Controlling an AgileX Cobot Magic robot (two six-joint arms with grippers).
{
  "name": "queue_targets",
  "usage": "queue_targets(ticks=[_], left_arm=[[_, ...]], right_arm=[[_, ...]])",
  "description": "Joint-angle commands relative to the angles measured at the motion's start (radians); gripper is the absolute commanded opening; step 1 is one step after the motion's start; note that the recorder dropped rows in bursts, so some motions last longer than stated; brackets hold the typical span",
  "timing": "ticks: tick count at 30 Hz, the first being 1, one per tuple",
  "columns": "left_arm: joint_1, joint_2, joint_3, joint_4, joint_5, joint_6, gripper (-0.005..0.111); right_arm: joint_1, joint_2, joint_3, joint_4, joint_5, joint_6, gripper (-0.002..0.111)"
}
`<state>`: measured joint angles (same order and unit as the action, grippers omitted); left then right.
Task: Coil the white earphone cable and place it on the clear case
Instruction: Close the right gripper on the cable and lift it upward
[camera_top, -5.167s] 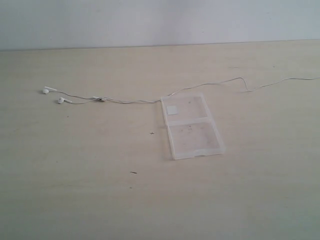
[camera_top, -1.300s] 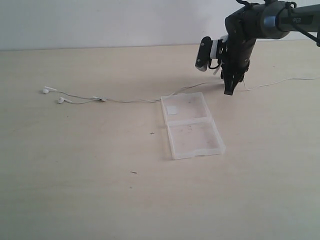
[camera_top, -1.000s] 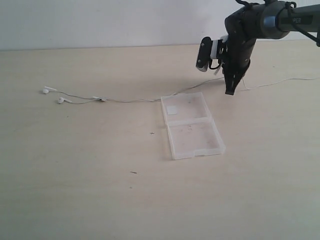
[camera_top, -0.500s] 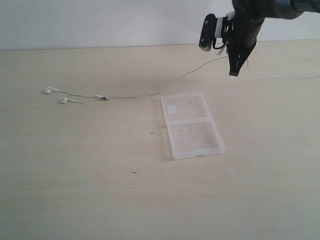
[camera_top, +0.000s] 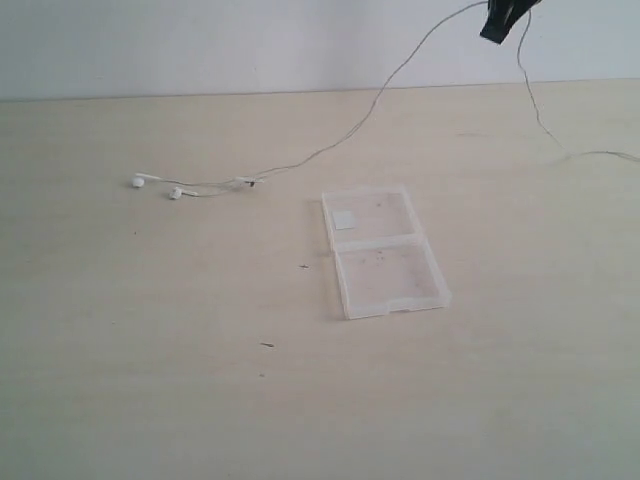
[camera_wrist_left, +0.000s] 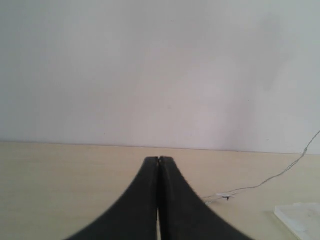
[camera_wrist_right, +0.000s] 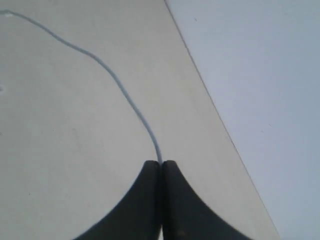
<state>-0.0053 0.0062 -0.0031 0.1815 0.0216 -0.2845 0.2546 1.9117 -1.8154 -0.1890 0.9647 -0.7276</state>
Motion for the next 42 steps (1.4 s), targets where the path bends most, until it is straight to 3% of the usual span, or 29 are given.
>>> queue_targets(ticks=[1,11,18,24,28,37,42], left_arm=[[-0.006,-0.006,0.003,-0.003,0.000,0.000,0.000],[-0.006,-0.006,0.003,-0.003,0.000,0.000,0.000],[-0.006,-0.006,0.003,-0.003,0.000,0.000,0.000],[-0.006,-0.006,0.003,-0.003,0.000,0.000,0.000],[-0.006,-0.006,0.003,-0.003,0.000,0.000,0.000],[-0.006,-0.006,0.003,-0.003,0.000,0.000,0.000],[-0.006,-0.006,0.003,-0.003,0.000,0.000,0.000]], right_arm=[[0.001,-0.106,-0.007,0.028,0.082,0.053,0.000],[0.001,-0.326,-0.007,0.280,0.029,0.209,0.000],[0.001,-0.449,-0.005,0.300,0.056,0.287,0.000],[0.001,-0.549,-0.003,0.497,0.014,0.271,0.000],[0.001,-0.642,0.087,0.535,-0.130,0.269,0.000],[0.001,-0.791,0.508,0.611,-0.577,0.259,0.000],[0.001,-0.796,0.536,0.662,-0.652,0.233,0.000]])
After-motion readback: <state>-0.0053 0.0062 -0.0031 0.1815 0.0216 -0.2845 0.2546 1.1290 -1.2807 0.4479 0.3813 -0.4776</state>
